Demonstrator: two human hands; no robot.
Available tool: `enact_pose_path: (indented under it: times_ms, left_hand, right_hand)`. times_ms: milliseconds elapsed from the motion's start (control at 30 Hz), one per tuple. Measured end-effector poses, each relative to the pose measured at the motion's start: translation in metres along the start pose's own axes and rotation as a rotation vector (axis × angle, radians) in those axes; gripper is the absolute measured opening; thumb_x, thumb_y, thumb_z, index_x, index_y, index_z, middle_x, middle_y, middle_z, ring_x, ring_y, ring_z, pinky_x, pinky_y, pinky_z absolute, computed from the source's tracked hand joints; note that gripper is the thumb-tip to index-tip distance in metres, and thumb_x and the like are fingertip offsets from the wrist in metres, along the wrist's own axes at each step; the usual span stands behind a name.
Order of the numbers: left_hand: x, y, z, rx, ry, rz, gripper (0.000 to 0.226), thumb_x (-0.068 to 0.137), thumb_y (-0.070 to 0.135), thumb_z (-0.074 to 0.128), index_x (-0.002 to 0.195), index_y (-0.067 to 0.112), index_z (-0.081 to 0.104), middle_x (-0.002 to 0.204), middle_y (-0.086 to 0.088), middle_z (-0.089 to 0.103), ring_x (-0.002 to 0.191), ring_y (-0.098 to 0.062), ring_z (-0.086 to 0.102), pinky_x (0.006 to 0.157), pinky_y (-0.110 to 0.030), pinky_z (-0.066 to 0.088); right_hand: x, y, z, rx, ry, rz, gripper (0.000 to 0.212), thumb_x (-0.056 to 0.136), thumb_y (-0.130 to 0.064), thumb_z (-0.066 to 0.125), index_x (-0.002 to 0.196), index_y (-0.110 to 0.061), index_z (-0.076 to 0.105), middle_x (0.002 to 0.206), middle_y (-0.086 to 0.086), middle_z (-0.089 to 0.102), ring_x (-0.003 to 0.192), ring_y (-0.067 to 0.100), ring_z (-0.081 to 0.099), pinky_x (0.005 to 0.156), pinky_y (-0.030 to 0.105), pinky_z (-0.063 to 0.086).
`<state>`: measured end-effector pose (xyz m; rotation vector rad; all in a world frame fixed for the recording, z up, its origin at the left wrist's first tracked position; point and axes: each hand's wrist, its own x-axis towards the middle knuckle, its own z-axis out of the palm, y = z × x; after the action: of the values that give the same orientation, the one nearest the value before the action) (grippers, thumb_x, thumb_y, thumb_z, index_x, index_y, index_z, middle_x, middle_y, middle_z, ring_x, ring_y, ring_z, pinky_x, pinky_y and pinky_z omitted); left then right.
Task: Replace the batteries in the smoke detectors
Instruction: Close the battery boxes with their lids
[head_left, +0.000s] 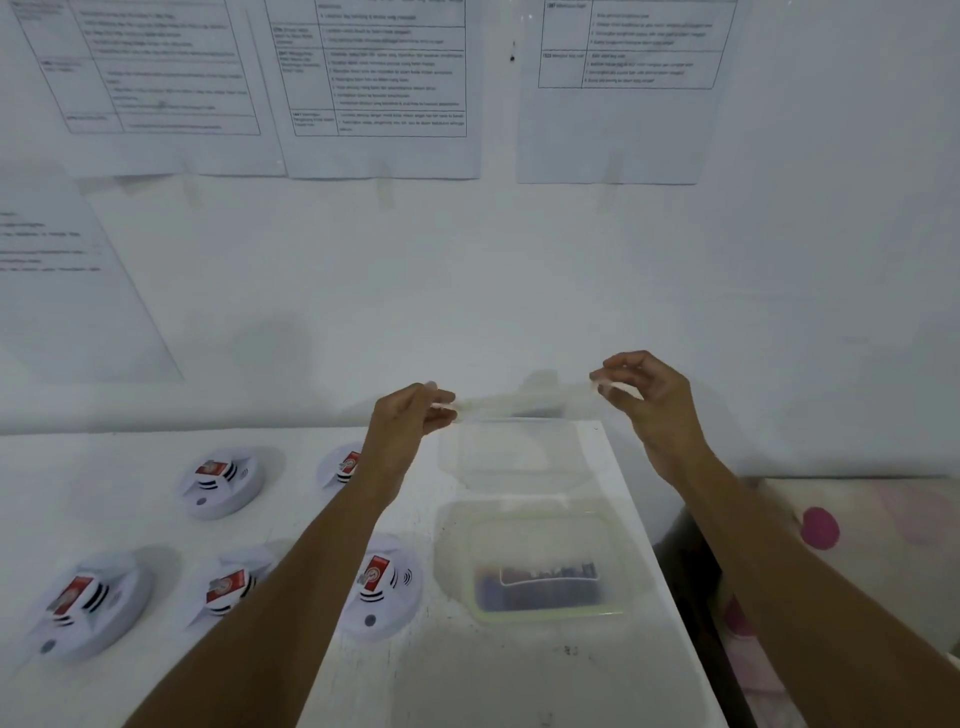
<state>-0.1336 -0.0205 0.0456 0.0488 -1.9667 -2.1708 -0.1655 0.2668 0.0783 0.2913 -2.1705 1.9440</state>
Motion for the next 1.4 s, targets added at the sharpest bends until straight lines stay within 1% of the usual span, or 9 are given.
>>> enact_pose_path:
  times_ms: [167,333,467,567,800,933,1067,1200,1400]
  left_hand:
    - [0.001,-0.032,0.000,0.427,0.036,0.121,0.007,0.089,0.012,0.068,0.092,0.010,0.074,0.105,0.007,0.073,0.090,-0.015,0.070,0.087,-0.031,0.056]
    - [-0.003,-0.053,0.008,0.644,0.015,0.230,0.012,0.086,0.006,0.070,0.096,0.012,0.071,0.104,0.008,0.065,0.087,-0.016,0.065,0.074,-0.014,0.049]
    - [-0.001,-0.058,0.008,0.636,0.096,0.169,0.018,0.084,0.010,0.074,0.102,0.008,0.070,0.109,0.003,0.063,0.091,-0.019,0.064,0.080,-0.020,0.050]
    - [-0.001,-0.059,0.008,0.706,0.068,0.111,0.022,0.088,0.019,0.070,0.108,0.008,0.072,0.109,-0.001,0.071,0.099,-0.015,0.065,0.091,-0.031,0.051]
    - [-0.008,-0.056,0.017,0.538,0.124,-0.011,0.011,0.092,0.014,0.064,0.100,0.010,0.070,0.095,-0.001,0.074,0.086,-0.012,0.068,0.087,-0.034,0.055]
    - [-0.006,-0.056,0.014,0.492,0.071,-0.062,0.015,0.093,0.015,0.063,0.106,0.010,0.066,0.103,-0.003,0.072,0.097,-0.016,0.067,0.091,-0.036,0.054]
    - [-0.003,-0.051,0.012,0.576,-0.072,-0.021,0.045,0.088,0.030,0.071,0.128,0.017,0.055,0.134,0.001,0.055,0.116,-0.014,0.055,0.094,-0.030,0.049]
    - [-0.002,-0.054,0.013,0.729,-0.286,0.007,0.084,0.071,0.048,0.081,0.143,0.029,0.042,0.160,0.007,0.023,0.145,-0.012,0.025,0.116,-0.038,0.030]
    - [-0.001,-0.051,0.018,0.906,-0.256,0.057,0.086,0.069,0.047,0.083,0.143,0.025,0.046,0.161,0.005,0.022,0.147,-0.012,0.019,0.116,-0.029,0.017]
  right_hand:
    - [-0.021,0.033,0.000,-0.160,-0.018,0.046,0.030,0.087,0.014,0.053,0.094,-0.012,0.066,0.090,0.002,0.075,0.096,0.018,0.068,0.086,0.026,0.048]
    - [-0.028,0.058,0.011,-0.265,0.036,0.115,0.020,0.085,0.003,0.064,0.091,-0.014,0.070,0.092,-0.002,0.074,0.093,0.009,0.067,0.084,0.025,0.052]
    - [-0.025,0.069,0.016,-0.280,0.074,0.190,0.011,0.085,-0.007,0.071,0.093,-0.014,0.072,0.097,-0.003,0.072,0.095,0.009,0.065,0.079,0.013,0.046]
    - [-0.022,0.072,0.017,-0.277,0.066,0.280,0.012,0.087,-0.012,0.069,0.097,-0.015,0.075,0.094,-0.003,0.074,0.091,0.013,0.068,0.080,0.019,0.048]
    - [-0.022,0.075,0.023,-0.228,0.108,0.360,0.011,0.085,-0.013,0.069,0.094,-0.017,0.072,0.092,-0.001,0.074,0.085,0.017,0.067,0.090,0.038,0.055]
    - [-0.018,0.076,0.019,-0.222,0.026,0.396,0.013,0.088,-0.014,0.067,0.098,-0.022,0.068,0.094,0.000,0.072,0.093,0.021,0.067,0.094,0.045,0.053]
    - [-0.014,0.070,0.011,-0.318,-0.151,0.320,0.029,0.087,-0.025,0.071,0.114,-0.030,0.064,0.124,-0.004,0.062,0.108,0.016,0.062,0.094,0.039,0.053]
    - [-0.012,0.062,0.009,-0.427,-0.370,0.197,0.070,0.073,-0.035,0.084,0.136,-0.035,0.052,0.154,-0.012,0.028,0.136,0.008,0.036,0.108,0.035,0.041]
    - [-0.003,0.066,0.011,-0.653,-0.486,0.123,0.093,0.059,-0.051,0.088,0.141,-0.034,0.047,0.158,-0.008,0.028,0.142,0.012,0.032,0.115,0.040,0.034]
